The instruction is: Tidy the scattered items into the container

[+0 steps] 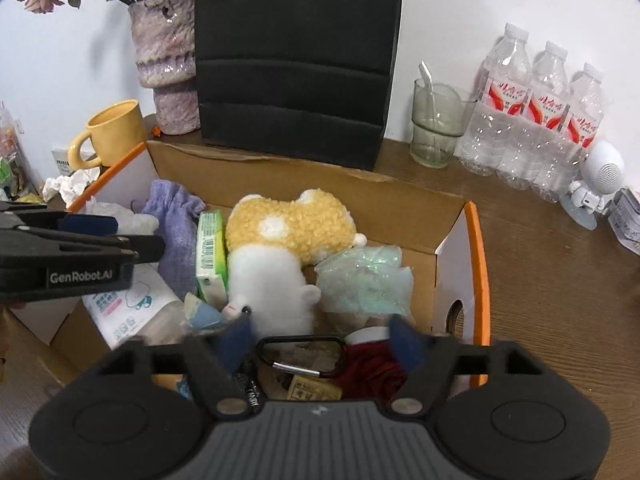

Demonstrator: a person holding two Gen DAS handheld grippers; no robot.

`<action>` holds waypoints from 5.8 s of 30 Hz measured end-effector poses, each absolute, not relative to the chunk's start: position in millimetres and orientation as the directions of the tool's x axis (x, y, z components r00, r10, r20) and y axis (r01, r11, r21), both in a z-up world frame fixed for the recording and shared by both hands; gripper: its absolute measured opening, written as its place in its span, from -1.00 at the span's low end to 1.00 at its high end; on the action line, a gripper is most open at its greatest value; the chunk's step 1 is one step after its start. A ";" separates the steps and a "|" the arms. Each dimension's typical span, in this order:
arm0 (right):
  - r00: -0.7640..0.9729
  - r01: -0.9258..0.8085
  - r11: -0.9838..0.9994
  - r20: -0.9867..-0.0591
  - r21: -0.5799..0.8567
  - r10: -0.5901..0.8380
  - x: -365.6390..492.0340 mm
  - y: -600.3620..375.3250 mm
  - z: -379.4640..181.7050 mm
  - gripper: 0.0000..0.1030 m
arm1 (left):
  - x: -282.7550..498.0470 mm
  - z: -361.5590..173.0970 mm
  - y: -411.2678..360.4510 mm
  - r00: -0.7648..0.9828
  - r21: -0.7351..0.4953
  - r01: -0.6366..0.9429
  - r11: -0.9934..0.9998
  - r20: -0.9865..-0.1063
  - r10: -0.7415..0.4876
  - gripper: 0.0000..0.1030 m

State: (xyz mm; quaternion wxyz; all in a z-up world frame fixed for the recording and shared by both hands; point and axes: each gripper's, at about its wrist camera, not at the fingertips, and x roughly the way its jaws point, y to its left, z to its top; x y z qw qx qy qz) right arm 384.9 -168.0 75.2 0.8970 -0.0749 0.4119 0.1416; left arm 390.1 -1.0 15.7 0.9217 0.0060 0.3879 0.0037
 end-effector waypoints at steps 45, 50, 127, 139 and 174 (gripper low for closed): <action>0.678 -0.417 0.909 -0.656 0.028 0.331 242.3 -155.9 21.8 -0.67 | 174.5 -18.9 30.9 0.833 -0.065 -0.045 0.997 -0.554 0.001 1.00; 0.700 -0.408 0.912 -0.629 0.037 0.338 234.4 -168.9 27.0 -0.80 | 186.1 -18.2 7.6 0.829 -0.063 0.001 0.998 -0.559 -0.036 1.00; 0.610 -0.375 0.927 -0.760 -0.025 0.226 363.3 -179.9 80.2 -0.59 | 363.0 32.7 -20.0 0.751 0.030 0.010 0.999 -0.660 0.013 -0.47; 0.650 -0.347 0.937 -0.732 -0.049 0.203 334.4 -185.9 101.7 0.73 | 330.6 44.5 -18.4 0.786 0.049 0.013 0.999 -0.618 0.020 0.92; 0.790 -0.250 0.966 -0.566 0.058 0.238 131.0 -200.7 166.9 1.00 | 123.8 80.6 -8.5 0.851 -0.075 0.050 0.996 -0.519 -0.082 1.00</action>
